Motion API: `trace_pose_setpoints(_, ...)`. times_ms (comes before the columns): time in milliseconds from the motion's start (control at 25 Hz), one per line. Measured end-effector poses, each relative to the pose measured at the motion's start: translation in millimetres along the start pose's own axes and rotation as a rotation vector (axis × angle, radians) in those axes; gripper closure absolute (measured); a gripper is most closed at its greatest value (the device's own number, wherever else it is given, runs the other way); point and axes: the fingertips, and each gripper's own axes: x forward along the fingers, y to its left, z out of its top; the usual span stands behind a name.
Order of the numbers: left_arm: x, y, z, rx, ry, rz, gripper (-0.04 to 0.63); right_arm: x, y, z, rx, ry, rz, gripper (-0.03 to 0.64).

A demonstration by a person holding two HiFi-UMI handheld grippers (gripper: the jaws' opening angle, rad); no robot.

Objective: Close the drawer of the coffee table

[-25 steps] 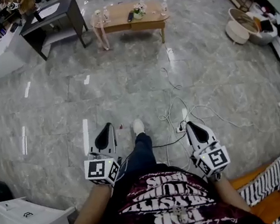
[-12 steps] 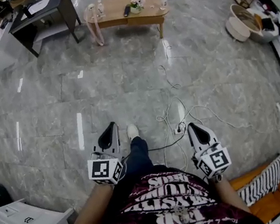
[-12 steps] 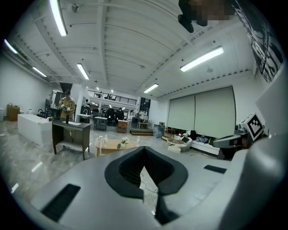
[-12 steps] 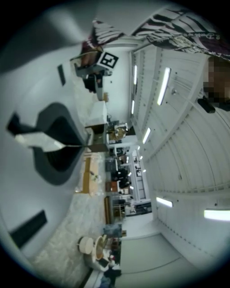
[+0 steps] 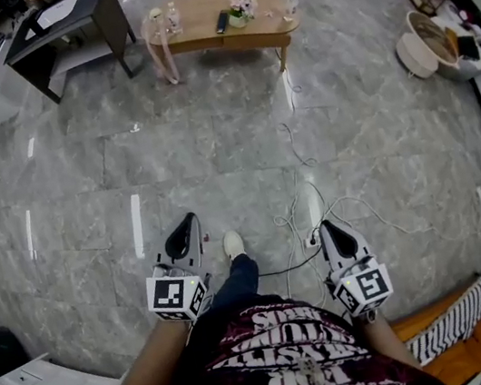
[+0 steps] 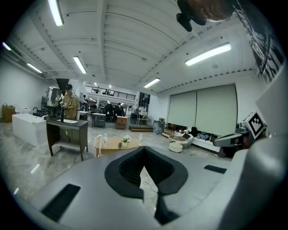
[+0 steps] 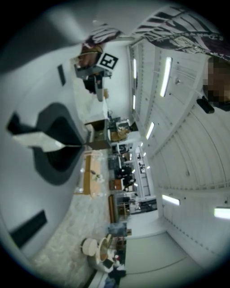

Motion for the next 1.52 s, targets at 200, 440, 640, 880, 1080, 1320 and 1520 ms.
trace_pose_setpoints(200, 34, 33, 19, 0.009, -0.005, -0.009, 0.572, 42, -8, 21, 0.012, -0.007, -0.02, 0.581)
trace_pose_setpoints(440, 72, 59, 44, -0.011, -0.047, -0.048, 0.571, 73, -12, 50, -0.024, -0.021, -0.058, 0.581)
trace_pose_setpoints(640, 86, 65, 57, -0.025, -0.087, -0.077, 0.572, 81, -8, 77, -0.098, -0.026, -0.07, 0.581)
trace_pose_setpoints(880, 85, 68, 60, -0.054, -0.101, -0.093, 0.572, 88, -8, 101, -0.12, -0.025, -0.078, 0.581)
trace_pose_setpoints(1080, 80, 90, 52, -0.093, -0.086, -0.022, 0.571, 104, 4, 104, -0.14, -0.02, -0.019, 0.581)
trace_pose_setpoints(1320, 70, 119, 67, -0.036, -0.103, 0.045, 0.571, 138, 19, 105, -0.141, -0.037, 0.055, 0.581)
trace_pose_setpoints(1520, 70, 131, 60, -0.014, -0.06, 0.06, 0.572, 159, 18, 103, -0.105, -0.039, 0.065, 0.581)
